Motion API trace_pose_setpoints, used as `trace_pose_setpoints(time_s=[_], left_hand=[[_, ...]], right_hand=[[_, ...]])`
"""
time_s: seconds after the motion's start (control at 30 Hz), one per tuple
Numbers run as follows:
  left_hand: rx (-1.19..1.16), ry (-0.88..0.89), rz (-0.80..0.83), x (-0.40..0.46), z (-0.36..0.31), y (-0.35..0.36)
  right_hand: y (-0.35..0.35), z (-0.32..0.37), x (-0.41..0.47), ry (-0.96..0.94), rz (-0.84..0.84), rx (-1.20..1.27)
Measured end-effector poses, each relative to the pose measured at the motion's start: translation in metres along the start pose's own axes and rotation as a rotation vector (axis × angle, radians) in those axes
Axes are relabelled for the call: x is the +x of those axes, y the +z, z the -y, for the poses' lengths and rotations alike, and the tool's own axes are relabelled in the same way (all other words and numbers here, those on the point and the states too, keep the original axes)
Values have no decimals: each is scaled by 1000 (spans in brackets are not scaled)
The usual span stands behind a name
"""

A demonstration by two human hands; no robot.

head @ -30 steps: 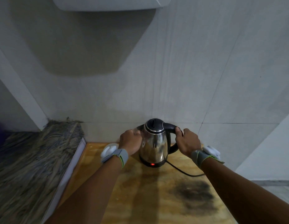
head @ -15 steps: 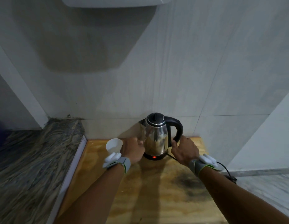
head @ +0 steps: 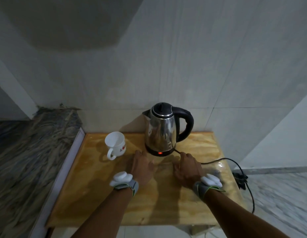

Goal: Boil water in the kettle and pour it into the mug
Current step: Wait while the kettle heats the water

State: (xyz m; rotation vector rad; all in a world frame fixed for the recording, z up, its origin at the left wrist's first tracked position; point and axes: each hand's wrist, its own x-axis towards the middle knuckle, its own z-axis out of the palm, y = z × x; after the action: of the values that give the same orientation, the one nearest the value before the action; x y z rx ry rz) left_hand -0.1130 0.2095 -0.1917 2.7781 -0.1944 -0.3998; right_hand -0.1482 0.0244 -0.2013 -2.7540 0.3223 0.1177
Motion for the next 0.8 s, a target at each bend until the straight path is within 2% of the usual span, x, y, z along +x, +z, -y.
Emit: trace_pose_setpoints(time_s=[0.1, 0.27, 0.43, 0.8], left_hand=[[104, 30, 3, 2, 12, 26], [290, 87, -83, 0, 29, 58], [307, 93, -119, -3, 37, 78], [166, 140, -338, -12, 43, 95]], right_hand=[[17, -8, -5, -67, 13, -51], [44, -21, -2, -175, 16, -133], [73, -33, -2, -215, 47, -216], [84, -38, -14, -229, -89, -173]])
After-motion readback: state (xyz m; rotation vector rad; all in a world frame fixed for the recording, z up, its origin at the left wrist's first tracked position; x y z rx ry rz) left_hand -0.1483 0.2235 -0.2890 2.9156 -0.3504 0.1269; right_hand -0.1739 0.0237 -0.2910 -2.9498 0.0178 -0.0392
